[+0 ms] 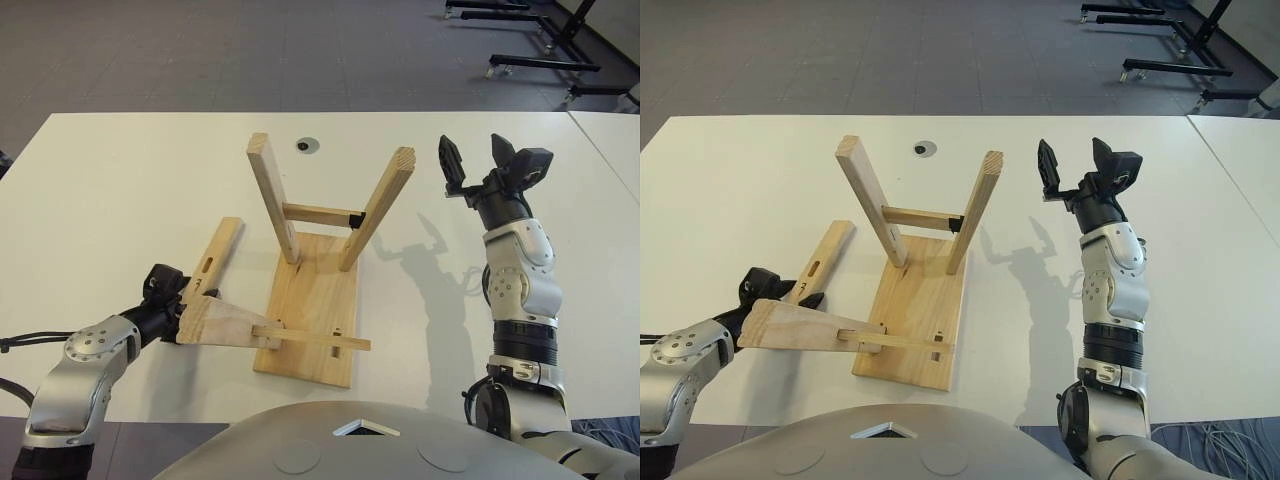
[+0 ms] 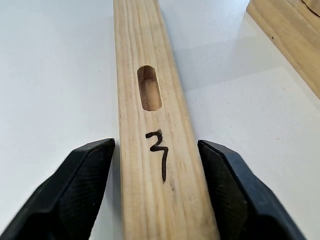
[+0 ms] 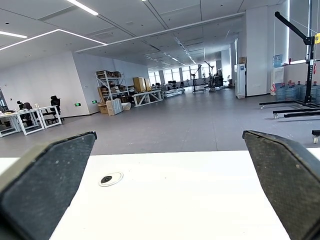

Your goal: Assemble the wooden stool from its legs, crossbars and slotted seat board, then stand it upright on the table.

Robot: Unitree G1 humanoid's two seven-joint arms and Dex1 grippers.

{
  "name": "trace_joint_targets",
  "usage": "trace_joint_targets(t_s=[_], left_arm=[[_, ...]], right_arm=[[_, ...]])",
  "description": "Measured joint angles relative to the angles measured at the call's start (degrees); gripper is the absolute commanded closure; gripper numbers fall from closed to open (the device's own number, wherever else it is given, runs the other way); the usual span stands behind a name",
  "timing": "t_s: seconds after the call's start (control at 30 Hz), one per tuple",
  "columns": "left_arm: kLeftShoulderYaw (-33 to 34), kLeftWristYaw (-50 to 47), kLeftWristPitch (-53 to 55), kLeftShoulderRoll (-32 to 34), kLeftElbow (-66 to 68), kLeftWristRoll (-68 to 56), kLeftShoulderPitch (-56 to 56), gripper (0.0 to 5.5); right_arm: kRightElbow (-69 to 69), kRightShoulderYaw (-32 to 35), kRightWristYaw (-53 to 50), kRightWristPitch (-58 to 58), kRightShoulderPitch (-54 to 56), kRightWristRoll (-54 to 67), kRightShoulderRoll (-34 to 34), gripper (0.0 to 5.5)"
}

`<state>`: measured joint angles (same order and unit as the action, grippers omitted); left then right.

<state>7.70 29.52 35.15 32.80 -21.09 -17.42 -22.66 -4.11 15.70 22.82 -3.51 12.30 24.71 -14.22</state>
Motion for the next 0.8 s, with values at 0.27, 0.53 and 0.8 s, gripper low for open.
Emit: trace_joint_targets(t_s=[0.27,0.53,0.8], left_arm=[[3.45,3.67,-16.41,-0.11,15.28,-0.27,3.91,3.42],[15.59,3.67,-13.52,0.59,6.03,-17.54,16.55,3.44],[5.91,10.36,0.71,4.07,-2.84,-39.62,45.57,3.44]], right_arm=[[0.11,0.28,-0.71,-0.18,0.21,0.11,-0.11,0.1],[3.55,3.96,4.13,-10.86,6.76,17.21,-1.55,0.1],[18.72,2.53,8.7,-31.53,15.53,48.27,-4.67,0.1]])
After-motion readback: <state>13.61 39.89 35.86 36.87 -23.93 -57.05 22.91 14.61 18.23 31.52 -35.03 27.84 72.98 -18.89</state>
